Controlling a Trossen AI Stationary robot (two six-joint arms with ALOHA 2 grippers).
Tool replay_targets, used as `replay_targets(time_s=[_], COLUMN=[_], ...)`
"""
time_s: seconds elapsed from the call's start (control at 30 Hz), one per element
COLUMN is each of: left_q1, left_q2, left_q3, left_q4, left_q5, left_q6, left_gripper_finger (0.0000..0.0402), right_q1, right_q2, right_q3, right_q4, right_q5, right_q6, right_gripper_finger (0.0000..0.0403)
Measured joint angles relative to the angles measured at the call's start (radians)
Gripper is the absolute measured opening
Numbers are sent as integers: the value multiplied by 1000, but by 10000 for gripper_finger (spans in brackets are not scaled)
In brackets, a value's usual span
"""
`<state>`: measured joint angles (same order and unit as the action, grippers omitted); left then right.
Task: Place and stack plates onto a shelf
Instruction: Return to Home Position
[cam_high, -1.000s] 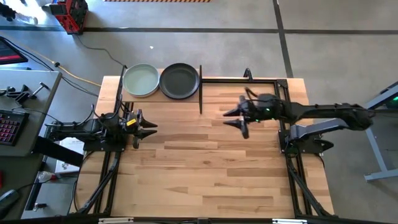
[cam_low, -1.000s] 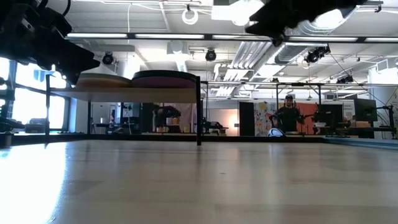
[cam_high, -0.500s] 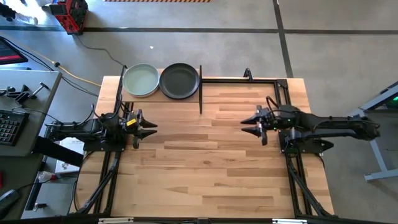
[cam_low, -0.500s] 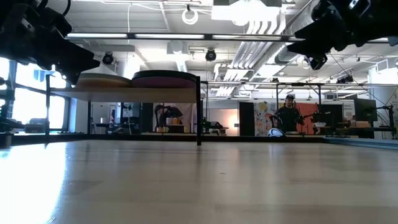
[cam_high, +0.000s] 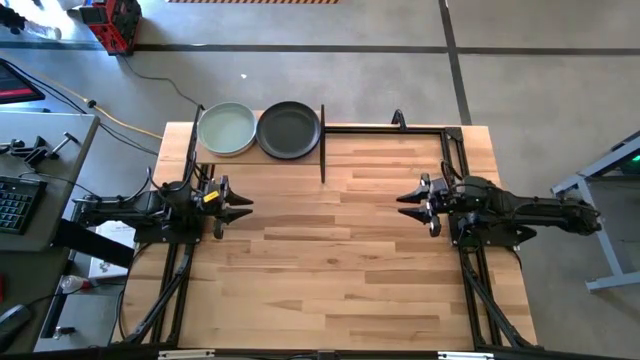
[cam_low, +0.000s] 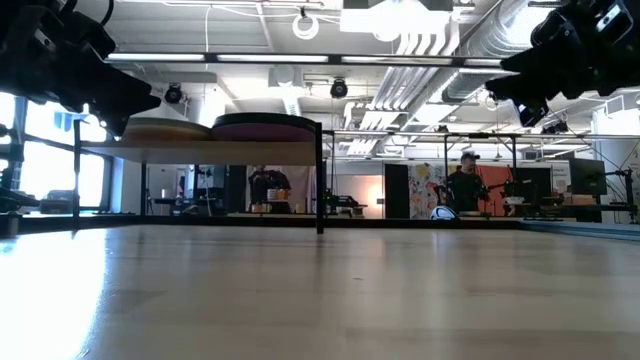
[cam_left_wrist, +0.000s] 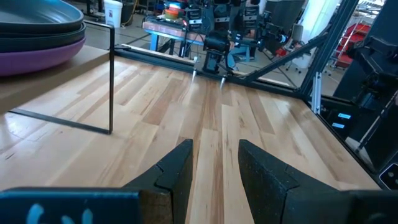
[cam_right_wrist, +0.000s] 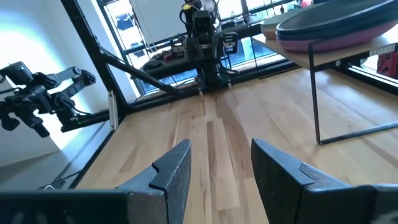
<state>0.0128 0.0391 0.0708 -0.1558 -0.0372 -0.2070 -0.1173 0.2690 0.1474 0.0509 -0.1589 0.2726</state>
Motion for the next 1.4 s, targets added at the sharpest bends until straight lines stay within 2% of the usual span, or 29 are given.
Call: replay_targets(time_s=[0.17,0.4,0.7,1.4], left_q1=[0,0,0,0], left_q2=[0,0,0,0], left_q3=[0,0,0,0], left_q4=[0,0,0,0], left_q5=[0,0,0,0], left_q6=[0,0,0,0], left_gripper_finger=[117,117,117,117], right_q1=[0,0,0,0], right_q2=[-33,-64,-67,-60], right_q3=[-45,-137,-137,-137], right_q4=[0,33,-34,-32], right_q5=[2,88,106,106], right_q6=[0,37,42,42], right_gripper_finger=[152,152,152,152])
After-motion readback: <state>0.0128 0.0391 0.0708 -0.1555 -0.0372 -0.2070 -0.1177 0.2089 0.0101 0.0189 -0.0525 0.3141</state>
